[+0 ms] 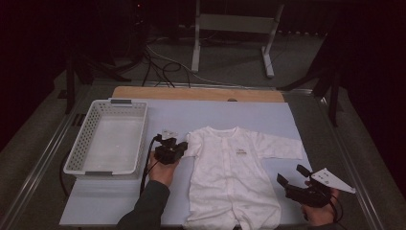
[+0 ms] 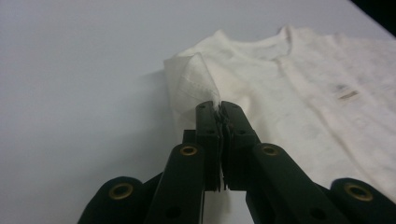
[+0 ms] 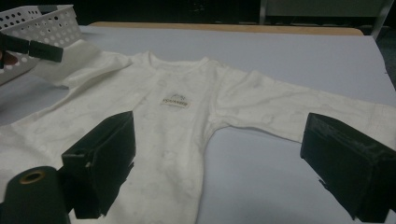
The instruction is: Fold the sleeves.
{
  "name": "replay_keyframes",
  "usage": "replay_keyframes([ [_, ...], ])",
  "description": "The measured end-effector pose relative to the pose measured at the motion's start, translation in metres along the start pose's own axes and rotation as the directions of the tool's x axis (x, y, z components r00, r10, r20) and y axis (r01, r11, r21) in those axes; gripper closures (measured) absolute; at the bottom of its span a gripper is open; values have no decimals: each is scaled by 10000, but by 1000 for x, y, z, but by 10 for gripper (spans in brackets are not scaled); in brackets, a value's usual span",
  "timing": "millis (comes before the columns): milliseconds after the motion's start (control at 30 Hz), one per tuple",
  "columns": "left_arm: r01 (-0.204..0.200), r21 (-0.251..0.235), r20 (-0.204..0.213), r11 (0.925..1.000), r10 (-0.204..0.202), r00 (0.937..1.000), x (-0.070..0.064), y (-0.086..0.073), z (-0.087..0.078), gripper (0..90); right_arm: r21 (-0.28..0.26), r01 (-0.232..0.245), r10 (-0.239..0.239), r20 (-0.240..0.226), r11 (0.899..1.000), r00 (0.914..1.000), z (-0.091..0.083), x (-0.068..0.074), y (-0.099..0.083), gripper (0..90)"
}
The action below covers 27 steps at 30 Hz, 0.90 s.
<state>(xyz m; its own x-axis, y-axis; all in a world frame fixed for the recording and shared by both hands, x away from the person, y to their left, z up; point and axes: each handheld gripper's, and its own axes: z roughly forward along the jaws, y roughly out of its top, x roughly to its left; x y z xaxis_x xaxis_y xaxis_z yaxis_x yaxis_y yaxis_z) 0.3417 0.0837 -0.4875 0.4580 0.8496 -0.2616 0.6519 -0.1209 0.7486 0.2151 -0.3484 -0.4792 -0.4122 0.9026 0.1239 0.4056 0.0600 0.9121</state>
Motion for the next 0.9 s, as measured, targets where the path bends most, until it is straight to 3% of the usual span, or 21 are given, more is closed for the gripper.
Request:
replay_keyframes([
  [467,-457,-387,1074,9982,496,9930,-39,32,7,875,0,-21,21,-51,10000,10000,0,0,0,104],
  [900,-650,-329,1801,9973,699,9812,-70,44,23,873,-3,-27,27,-71,10000,10000,-1,0,0,104],
])
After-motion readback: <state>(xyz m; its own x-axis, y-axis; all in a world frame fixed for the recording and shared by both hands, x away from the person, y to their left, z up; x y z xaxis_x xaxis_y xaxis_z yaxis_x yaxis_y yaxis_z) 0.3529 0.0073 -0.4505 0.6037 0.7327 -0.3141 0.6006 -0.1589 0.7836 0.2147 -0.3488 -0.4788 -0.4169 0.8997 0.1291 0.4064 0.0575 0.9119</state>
